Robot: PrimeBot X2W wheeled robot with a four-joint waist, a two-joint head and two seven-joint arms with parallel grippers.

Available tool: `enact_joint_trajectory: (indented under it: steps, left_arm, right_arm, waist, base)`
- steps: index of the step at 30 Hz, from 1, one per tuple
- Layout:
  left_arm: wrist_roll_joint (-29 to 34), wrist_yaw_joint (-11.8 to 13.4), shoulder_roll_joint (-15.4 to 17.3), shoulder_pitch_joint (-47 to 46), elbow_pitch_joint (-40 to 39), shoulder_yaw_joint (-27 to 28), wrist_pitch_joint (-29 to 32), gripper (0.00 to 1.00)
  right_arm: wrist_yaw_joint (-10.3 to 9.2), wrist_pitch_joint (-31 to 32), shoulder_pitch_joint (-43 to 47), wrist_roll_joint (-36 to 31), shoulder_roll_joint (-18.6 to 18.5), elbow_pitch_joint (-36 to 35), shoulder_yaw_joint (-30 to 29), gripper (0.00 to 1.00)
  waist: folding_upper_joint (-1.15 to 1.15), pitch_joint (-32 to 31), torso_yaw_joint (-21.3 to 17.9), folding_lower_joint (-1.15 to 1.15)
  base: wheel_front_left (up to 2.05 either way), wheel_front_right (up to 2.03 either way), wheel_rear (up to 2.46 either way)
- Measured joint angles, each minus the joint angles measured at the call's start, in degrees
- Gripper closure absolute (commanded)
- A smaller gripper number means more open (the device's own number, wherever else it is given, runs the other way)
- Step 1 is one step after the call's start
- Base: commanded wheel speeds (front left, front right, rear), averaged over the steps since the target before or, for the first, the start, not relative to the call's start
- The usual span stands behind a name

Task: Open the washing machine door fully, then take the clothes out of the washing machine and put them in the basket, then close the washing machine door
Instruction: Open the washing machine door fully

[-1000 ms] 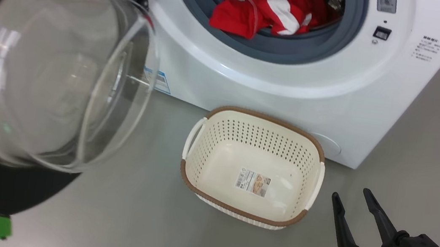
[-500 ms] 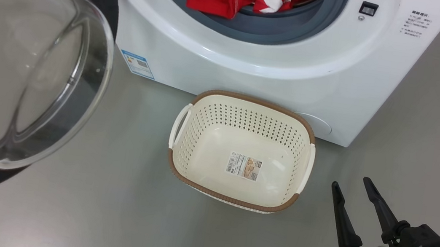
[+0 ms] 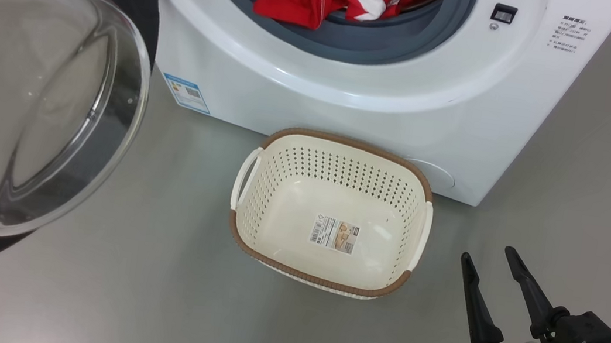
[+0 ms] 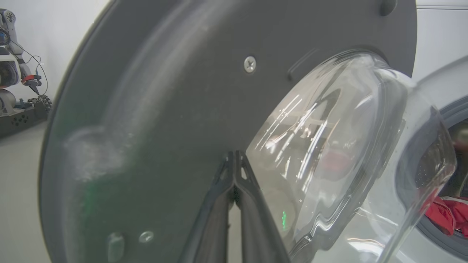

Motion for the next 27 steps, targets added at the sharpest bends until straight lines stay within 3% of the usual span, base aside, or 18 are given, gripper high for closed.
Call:
enact_joint_trajectory:
  steps: [5,16,21,24,27]
  left_arm:
    - [0.03,0.0,-0.34,2.21,-1.35,-1.82,0.0,1.0]
    - [0.56,0.01,-4.75,10.91,-7.58,-6.31,0.0,1.0]
    - [-0.64,0.02,-5.49,14.12,-9.96,-8.82,0.0,0.76]
    - [-2.09,0.02,-5.71,16.02,-11.46,-11.59,0.0,0.56]
    - [-2.96,0.02,-5.84,17.82,-12.6,-14.27,0.01,0.5]
  right_arm:
    - [0.0,0.0,0.03,0.0,0.45,0.22,0.05,0.0]
    - [0.01,0.0,0.27,0.11,0.83,0.57,0.71,0.0]
    - [0.01,-0.1,0.55,0.12,0.88,0.53,0.62,0.0]
    - [0.01,-0.15,1.53,0.13,0.96,0.49,0.54,0.0]
    - [0.01,-0.15,1.64,0.13,1.05,0.44,0.14,0.0]
  waist:
    - [0.0,-1.54,0.06,0.0]
    - [0.0,-5.31,-0.29,0.0]
    - [0.0,-6.35,-0.86,0.0]
    - [0.0,-6.71,-1.55,0.0]
    - [0.0,-6.84,-2.4,0.0]
  base:
    - [0.0,0.0,0.0]
    - [0.0,0.0,0.0]
    - [0.0,0.0,0.0]
    - [0.0,0.0,0.0]
    - [0.0,0.0,0.0]
